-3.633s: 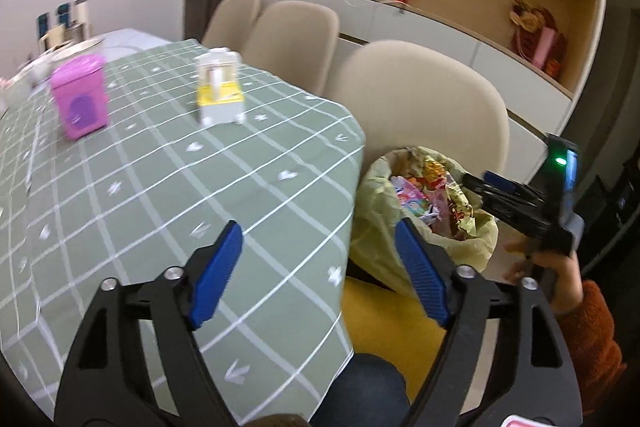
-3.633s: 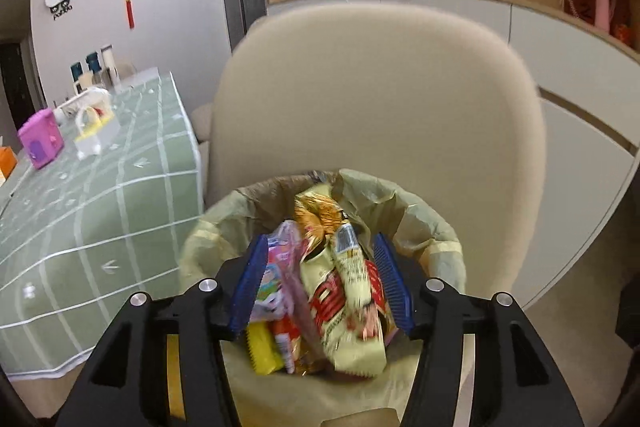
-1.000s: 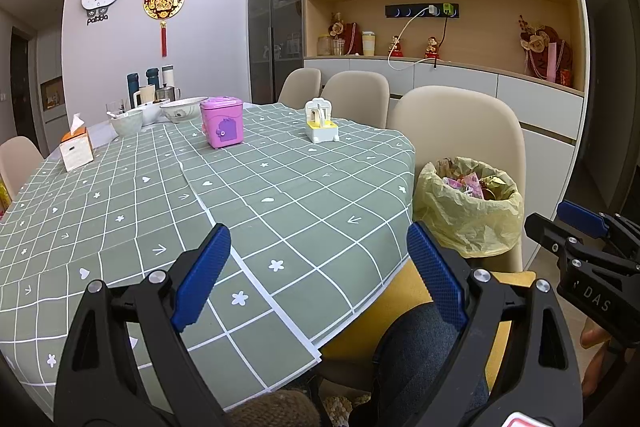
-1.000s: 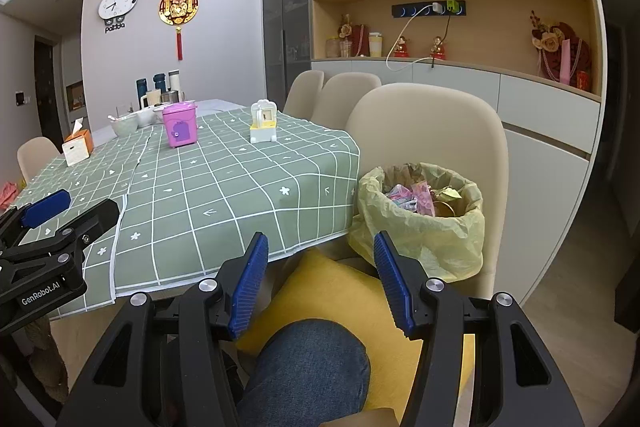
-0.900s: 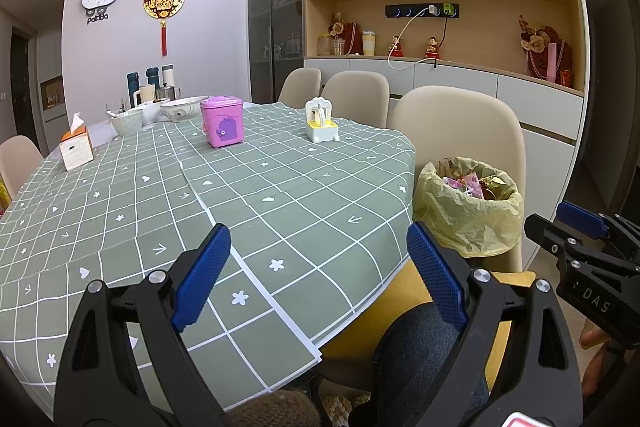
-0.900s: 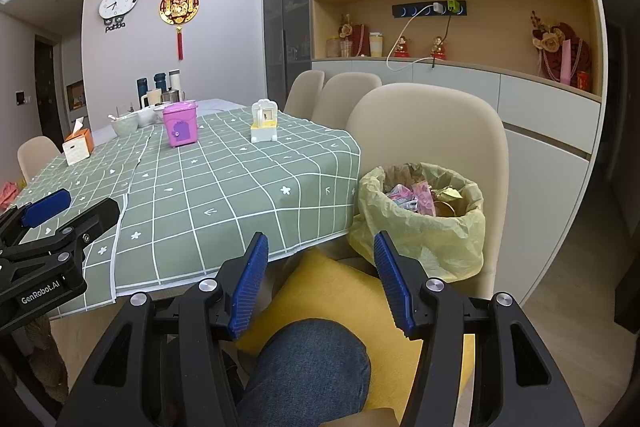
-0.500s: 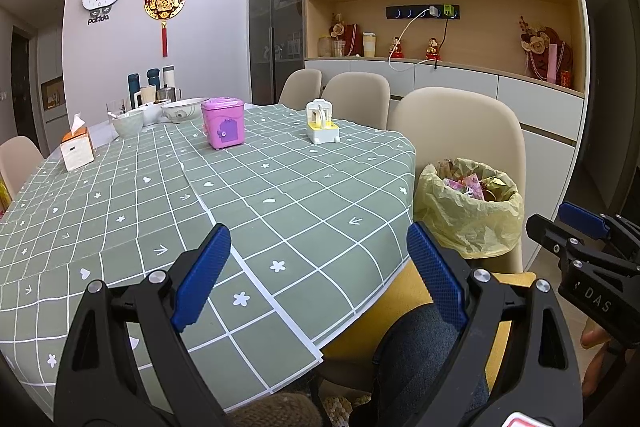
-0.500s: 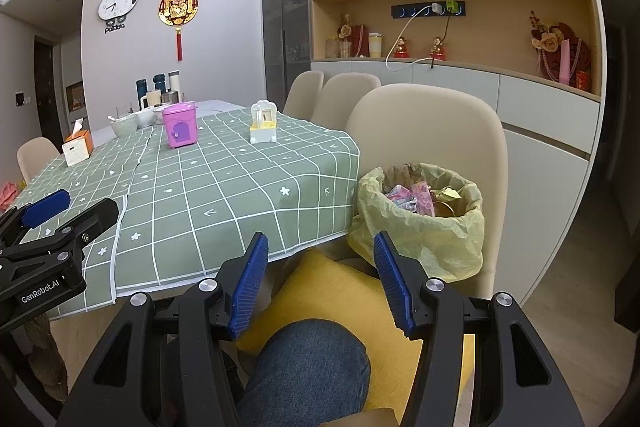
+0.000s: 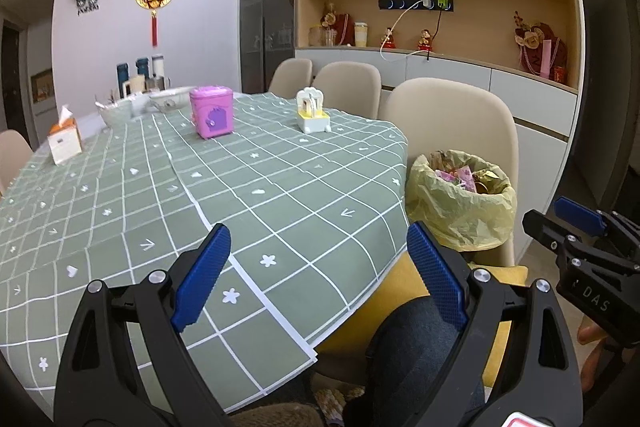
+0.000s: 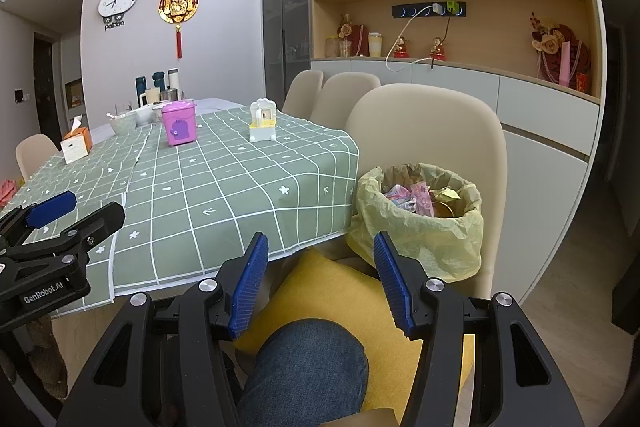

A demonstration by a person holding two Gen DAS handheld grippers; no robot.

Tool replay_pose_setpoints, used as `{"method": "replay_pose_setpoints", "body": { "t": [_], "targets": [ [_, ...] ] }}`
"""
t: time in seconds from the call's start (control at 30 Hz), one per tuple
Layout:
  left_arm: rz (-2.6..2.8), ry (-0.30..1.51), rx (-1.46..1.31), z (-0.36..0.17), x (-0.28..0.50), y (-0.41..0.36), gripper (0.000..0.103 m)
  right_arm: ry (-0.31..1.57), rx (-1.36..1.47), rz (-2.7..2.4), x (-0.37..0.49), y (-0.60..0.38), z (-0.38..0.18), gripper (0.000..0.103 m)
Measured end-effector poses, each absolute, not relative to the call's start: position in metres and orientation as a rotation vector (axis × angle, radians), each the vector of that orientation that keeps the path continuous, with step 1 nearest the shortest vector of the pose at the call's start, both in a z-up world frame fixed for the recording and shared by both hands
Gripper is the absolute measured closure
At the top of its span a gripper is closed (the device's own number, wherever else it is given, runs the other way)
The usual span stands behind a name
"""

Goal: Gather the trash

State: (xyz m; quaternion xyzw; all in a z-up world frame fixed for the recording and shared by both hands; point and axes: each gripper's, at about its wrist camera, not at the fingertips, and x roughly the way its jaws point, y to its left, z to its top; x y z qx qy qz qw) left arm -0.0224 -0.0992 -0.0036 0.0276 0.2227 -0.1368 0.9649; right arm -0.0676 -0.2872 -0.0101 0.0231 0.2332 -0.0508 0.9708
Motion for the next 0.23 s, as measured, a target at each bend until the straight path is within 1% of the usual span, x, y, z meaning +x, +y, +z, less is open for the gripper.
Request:
{"method": "replay_pose_setpoints", "body": {
  "t": [0.13, 0.23],
  "targets": [
    [-0.275, 0.493, 0.036, -0.004, -0.008, -0.088, 0.018, 0.489, 0.033, -0.114, -0.056, -0.284, -0.010, 0.051],
    [-0.245, 0.512, 0.023, 0.012, 0.009, -0.054, 0.018, 0.498, -0.010, -0.066, -0.034, -0.270, -0.003, 0.051]
  ]
}}
